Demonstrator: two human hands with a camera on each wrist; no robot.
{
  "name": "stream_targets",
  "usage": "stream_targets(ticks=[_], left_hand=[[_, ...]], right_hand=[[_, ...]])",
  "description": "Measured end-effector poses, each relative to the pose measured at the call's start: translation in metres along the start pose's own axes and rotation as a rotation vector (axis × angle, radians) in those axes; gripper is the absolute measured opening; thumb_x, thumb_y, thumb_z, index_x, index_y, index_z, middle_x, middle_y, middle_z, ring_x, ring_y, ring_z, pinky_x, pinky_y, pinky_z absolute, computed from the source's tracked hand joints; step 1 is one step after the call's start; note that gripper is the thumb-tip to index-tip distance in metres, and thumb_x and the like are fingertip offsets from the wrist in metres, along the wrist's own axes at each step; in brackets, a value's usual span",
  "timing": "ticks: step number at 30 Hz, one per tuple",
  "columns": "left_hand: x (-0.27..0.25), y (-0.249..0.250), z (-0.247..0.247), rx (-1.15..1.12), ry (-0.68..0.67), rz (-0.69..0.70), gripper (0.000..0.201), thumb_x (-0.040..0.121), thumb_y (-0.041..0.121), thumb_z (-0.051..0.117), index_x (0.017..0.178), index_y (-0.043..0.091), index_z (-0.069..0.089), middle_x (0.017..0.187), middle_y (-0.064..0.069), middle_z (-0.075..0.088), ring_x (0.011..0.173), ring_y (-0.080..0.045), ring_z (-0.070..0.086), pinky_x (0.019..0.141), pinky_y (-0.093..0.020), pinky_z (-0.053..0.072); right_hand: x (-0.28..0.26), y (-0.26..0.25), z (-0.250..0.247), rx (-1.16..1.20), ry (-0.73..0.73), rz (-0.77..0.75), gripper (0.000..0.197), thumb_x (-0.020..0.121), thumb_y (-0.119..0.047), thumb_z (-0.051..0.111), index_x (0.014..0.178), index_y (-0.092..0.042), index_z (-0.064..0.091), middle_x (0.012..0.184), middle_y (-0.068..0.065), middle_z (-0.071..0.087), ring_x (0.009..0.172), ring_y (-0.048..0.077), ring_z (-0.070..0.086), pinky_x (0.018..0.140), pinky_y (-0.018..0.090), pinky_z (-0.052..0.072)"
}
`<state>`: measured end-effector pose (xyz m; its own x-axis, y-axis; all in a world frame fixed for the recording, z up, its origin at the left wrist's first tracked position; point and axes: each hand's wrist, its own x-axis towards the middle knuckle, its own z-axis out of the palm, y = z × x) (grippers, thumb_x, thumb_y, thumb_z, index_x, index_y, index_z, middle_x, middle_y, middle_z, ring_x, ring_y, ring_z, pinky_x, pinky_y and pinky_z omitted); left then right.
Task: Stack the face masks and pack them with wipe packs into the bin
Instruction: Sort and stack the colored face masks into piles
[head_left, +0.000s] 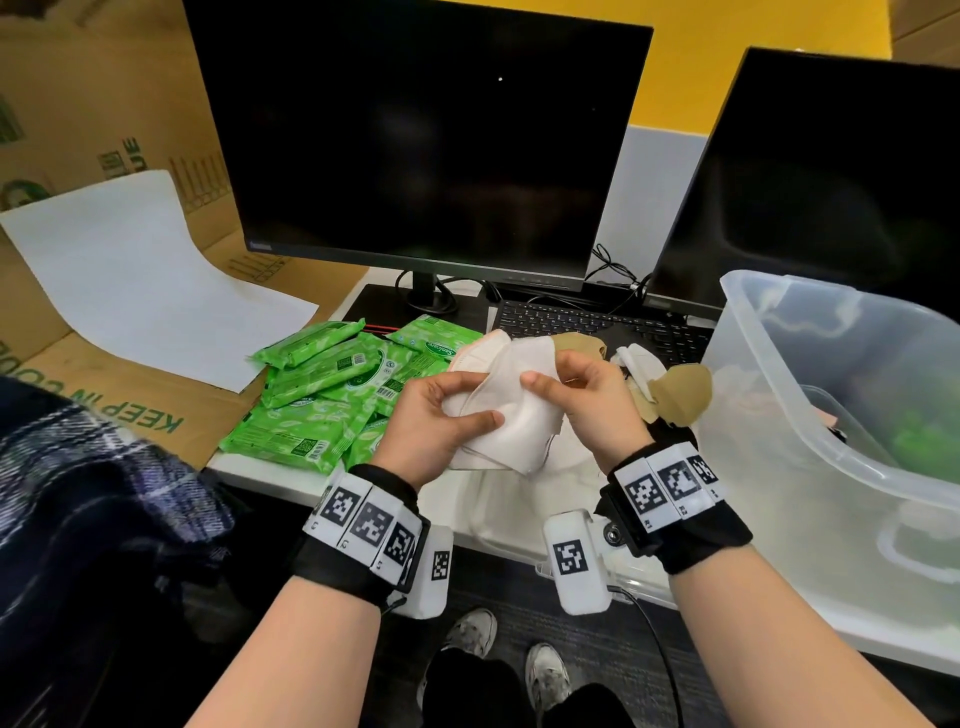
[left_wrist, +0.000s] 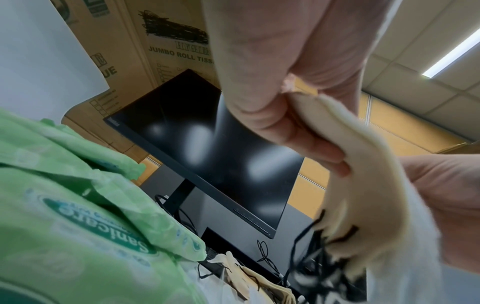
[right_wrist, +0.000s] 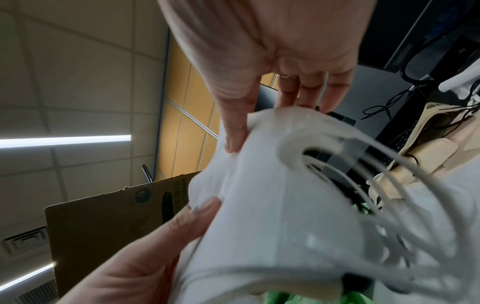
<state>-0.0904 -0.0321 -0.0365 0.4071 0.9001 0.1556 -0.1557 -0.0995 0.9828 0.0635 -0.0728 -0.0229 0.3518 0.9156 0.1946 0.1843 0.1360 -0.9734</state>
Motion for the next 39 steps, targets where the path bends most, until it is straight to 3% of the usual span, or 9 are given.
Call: stream_targets(ticks=[2, 6, 12, 18, 24, 28, 31, 34, 39], left_hand=[[0.000, -0.002, -0.001, -0.020, -0.001, 0.016, 0.040, 0.068, -0.017, 0.068, 0.092, 0.015, 0.062, 0.096, -0.006, 0.064, 0.087, -0.018, 0.061, 0.085, -0.033, 0.053], [0.002, -0.003, -0.002, -0.061, 0.006, -0.002, 0.043, 0.074, -0.017, 0.063, 0.097, 0.018, 0.055, 0.099, -0.006, 0.062, 0.086, -0.015, 0.061, 0.077, -0.026, 0.054], [0.005, 0.003, -0.003, -0.092, 0.012, -0.059, 0.022, 0.089, -0.002, 0.051, 0.105, 0.010, 0.059, 0.094, -0.002, 0.065, 0.081, -0.011, 0.062, 0.070, -0.020, 0.054], [0.001, 0.011, 0.002, -0.156, -0.123, -0.066, 0.009, 0.082, 0.002, 0.059, 0.084, 0.011, 0.059, 0.066, 0.005, 0.070, 0.063, -0.004, 0.064, 0.059, -0.014, 0.051], [0.003, 0.003, 0.001, -0.041, -0.171, -0.062, 0.044, 0.062, 0.007, 0.051, 0.103, 0.022, 0.050, 0.098, -0.003, 0.062, 0.085, -0.014, 0.061, 0.078, -0.026, 0.052], [0.004, 0.005, -0.001, 0.041, -0.220, -0.011, 0.051, 0.072, -0.003, 0.057, 0.109, 0.030, 0.045, 0.098, -0.003, 0.059, 0.082, -0.012, 0.060, 0.077, -0.029, 0.050], [0.009, 0.006, -0.003, 0.025, -0.016, 0.020, 0.057, 0.082, -0.012, 0.055, 0.118, 0.030, 0.042, 0.091, -0.004, 0.060, 0.078, -0.012, 0.061, 0.070, -0.025, 0.051], [0.018, 0.002, -0.006, -0.169, 0.327, -0.043, 0.042, 0.086, 0.002, 0.057, 0.121, 0.020, 0.043, 0.098, -0.005, 0.060, 0.090, -0.019, 0.057, 0.084, -0.030, 0.045], [0.022, 0.009, 0.017, -0.344, 0.243, -0.156, 0.054, 0.095, 0.020, 0.047, 0.143, 0.018, 0.023, 0.129, -0.011, 0.049, 0.116, -0.022, 0.051, 0.103, -0.037, 0.039]], right_hand=[[0.002, 0.003, -0.002, -0.015, 0.070, -0.039, 0.026, 0.072, -0.009, 0.076, 0.055, -0.025, 0.064, 0.069, 0.000, 0.057, 0.068, 0.016, 0.050, 0.063, 0.024, 0.044], [0.000, 0.002, -0.003, 0.087, 0.080, -0.060, 0.015, 0.078, -0.001, 0.068, 0.072, -0.012, 0.061, 0.082, 0.012, 0.061, 0.083, 0.025, 0.056, 0.080, 0.042, 0.048], [0.002, -0.003, -0.004, 0.218, 0.003, -0.094, 0.020, 0.085, 0.005, 0.056, 0.092, -0.013, 0.060, 0.077, -0.006, 0.072, 0.074, 0.010, 0.066, 0.070, 0.026, 0.056], [0.005, -0.006, 0.005, 0.110, -0.144, -0.028, 0.051, 0.078, 0.008, 0.063, 0.115, -0.022, 0.045, 0.075, 0.005, 0.063, 0.065, 0.011, 0.065, 0.059, 0.026, 0.055], [0.012, 0.004, 0.008, -0.119, -0.018, -0.033, 0.069, 0.078, -0.015, 0.072, 0.135, -0.021, 0.034, 0.085, 0.005, 0.051, 0.086, 0.028, 0.056, 0.081, 0.043, 0.048], [0.008, 0.001, 0.007, -0.242, -0.180, 0.013, 0.051, 0.080, -0.035, 0.067, 0.120, -0.005, 0.055, 0.100, 0.011, 0.064, 0.085, 0.018, 0.064, 0.074, 0.029, 0.052], [0.006, 0.000, 0.007, -0.066, -0.212, 0.005, 0.027, 0.090, -0.002, 0.053, 0.114, 0.009, 0.055, 0.092, 0.007, 0.065, 0.071, -0.002, 0.063, 0.068, 0.013, 0.051], [0.008, 0.000, 0.009, 0.108, -0.059, -0.052, 0.030, 0.095, -0.004, 0.042, 0.124, 0.001, 0.047, 0.110, 0.011, 0.062, 0.091, 0.009, 0.061, 0.078, 0.017, 0.052], [0.003, 0.008, 0.020, 0.113, -0.066, -0.032, 0.038, 0.098, -0.014, 0.042, 0.134, -0.005, 0.038, 0.126, 0.007, 0.056, 0.116, 0.017, 0.054, 0.098, 0.030, 0.046]])
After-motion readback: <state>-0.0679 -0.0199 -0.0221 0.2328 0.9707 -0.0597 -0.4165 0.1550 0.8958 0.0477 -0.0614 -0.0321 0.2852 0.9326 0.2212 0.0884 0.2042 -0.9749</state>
